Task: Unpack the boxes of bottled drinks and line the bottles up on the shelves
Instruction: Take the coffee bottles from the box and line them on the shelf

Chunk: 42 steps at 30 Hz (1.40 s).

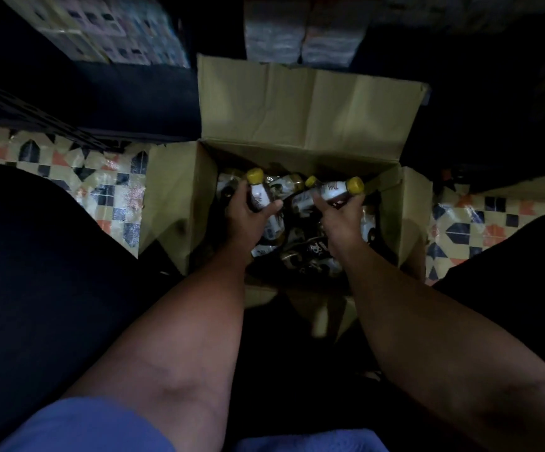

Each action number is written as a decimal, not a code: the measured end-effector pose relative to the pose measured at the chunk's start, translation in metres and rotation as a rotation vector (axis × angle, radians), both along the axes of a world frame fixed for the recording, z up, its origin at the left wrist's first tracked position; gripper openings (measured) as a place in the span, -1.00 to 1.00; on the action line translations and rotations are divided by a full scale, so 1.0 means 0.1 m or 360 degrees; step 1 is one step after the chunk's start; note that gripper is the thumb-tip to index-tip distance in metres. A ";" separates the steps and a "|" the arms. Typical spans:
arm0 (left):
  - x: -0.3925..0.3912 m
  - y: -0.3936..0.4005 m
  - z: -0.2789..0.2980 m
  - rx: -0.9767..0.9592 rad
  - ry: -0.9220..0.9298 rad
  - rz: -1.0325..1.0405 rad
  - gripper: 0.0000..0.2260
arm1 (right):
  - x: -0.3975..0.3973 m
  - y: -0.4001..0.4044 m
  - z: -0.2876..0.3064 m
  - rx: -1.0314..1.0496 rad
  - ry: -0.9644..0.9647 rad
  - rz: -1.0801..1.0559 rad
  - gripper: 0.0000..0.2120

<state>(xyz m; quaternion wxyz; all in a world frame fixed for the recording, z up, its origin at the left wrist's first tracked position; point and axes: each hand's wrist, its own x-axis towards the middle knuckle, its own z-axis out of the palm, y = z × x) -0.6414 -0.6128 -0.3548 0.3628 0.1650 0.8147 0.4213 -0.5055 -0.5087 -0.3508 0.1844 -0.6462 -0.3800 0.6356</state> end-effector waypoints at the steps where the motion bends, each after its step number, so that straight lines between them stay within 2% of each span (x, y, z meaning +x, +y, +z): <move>1: 0.01 0.03 0.09 -0.0009 0.0108 -0.0134 -0.62 | 0.02 0.00 0.04 0.0000 0.0005 0.0012 -0.29; 4: 0.02 0.06 0.38 -0.0146 0.0313 -0.0450 -0.57 | 0.07 -0.06 0.34 -0.0015 0.0006 0.0155 -0.42; 8: -0.03 0.09 1.13 -0.0071 0.0219 -0.0509 -0.61 | 0.06 -0.10 1.11 0.0046 0.0073 0.0294 -0.51; 12: -0.01 0.16 2.18 0.0001 0.0027 -0.0433 -0.73 | 0.07 -0.09 2.17 0.0094 0.0189 0.0426 -0.56; 14: 0.00 0.20 2.75 0.0032 0.0003 -0.0367 -0.69 | 0.09 -0.08 2.75 0.0135 0.0178 0.0492 -0.55; 16: -0.01 0.22 3.33 0.0068 0.0064 -0.0376 -0.53 | 0.09 -0.07 3.36 0.0177 0.0202 0.0562 -0.54; 17: -0.02 0.23 3.62 0.0100 0.0087 -0.0384 -0.51 | 0.09 -0.06 3.65 0.0219 0.0225 0.0604 -0.55; 21: -0.04 0.23 4.87 0.0269 0.0157 -0.0331 -0.74 | 0.07 -0.02 4.88 0.0419 0.0288 0.0718 -0.62; 25: -0.03 0.28 5.90 0.0441 0.0150 -0.0297 -0.74 | 0.05 0.03 5.87 0.0554 0.0367 0.0773 -0.62; 29: -0.08 0.36 6.81 0.0665 0.0276 -0.0321 -0.76 | -0.01 0.12 6.76 0.0773 0.0498 0.0796 -0.65; 37: -0.20 0.66 8.15 0.1321 0.0508 -0.0399 -0.75 | -0.18 0.36 8.01 0.1240 0.0913 0.0761 -0.61; 42: -0.33 1.02 8.71 0.1572 0.0604 -0.0395 -0.76 | -0.39 0.71 8.50 0.1517 0.1056 0.0616 -0.59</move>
